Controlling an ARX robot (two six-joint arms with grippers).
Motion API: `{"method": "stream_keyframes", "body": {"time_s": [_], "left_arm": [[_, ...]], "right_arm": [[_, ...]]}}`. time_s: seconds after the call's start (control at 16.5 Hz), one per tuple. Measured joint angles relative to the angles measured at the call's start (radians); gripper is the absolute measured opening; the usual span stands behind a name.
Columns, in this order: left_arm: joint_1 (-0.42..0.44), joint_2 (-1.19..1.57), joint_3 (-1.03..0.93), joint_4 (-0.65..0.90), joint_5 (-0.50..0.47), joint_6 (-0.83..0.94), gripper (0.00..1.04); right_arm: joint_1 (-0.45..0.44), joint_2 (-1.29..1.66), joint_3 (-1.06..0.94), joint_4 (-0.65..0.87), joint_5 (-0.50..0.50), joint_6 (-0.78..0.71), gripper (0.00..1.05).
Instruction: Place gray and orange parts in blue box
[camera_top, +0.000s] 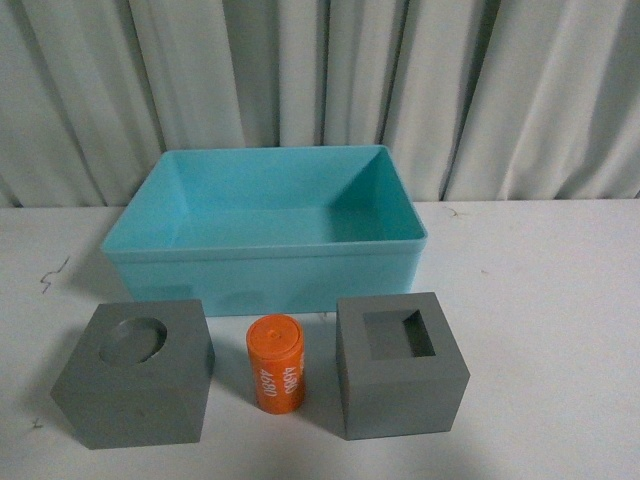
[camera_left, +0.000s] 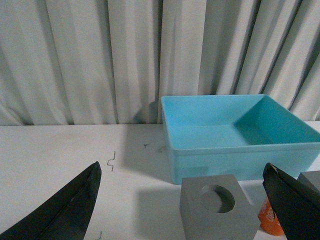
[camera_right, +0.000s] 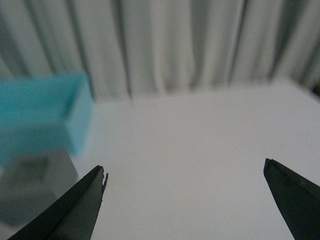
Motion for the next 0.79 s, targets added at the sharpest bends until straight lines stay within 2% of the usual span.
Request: {"method": "stream_keyframes", "body": {"time_s": [0.06, 0.12, 0.18, 0.24, 0.3, 0.43, 0.67, 0.79], "left_arm": [[0.000, 0.000, 0.000, 0.000, -0.002, 0.000, 0.98], [0.000, 0.000, 0.000, 0.001, 0.000, 0.000, 0.98], [0.000, 0.000, 0.000, -0.001, 0.000, 0.000, 0.98], [0.000, 0.000, 0.000, 0.000, 0.000, 0.000, 0.98], [0.000, 0.000, 0.000, 0.000, 0.000, 0.000, 0.98], [0.000, 0.000, 0.000, 0.000, 0.000, 0.000, 0.98], [0.000, 0.000, 0.000, 0.000, 0.000, 0.000, 0.98], [0.000, 0.000, 0.000, 0.000, 0.000, 0.000, 0.98]], "right_arm": [[-0.012, 0.163, 0.070, -0.089, 0.080, 0.032, 0.98], [-0.128, 0.363, 0.150, -0.011, 0.058, 0.034, 0.98], [-0.208, 0.482, 0.224, 0.090, -0.006, 0.021, 0.98], [-0.219, 0.639, 0.336, 0.219, -0.097, -0.012, 0.98], [-0.151, 0.784, 0.420, 0.275, -0.168, -0.064, 0.98], [-0.003, 1.021, 0.472, 0.348, -0.201, -0.090, 0.98], [0.315, 1.458, 0.620, 0.444, -0.131, -0.031, 0.98], [0.373, 1.600, 0.674, 0.417, -0.095, 0.019, 0.98]]}}
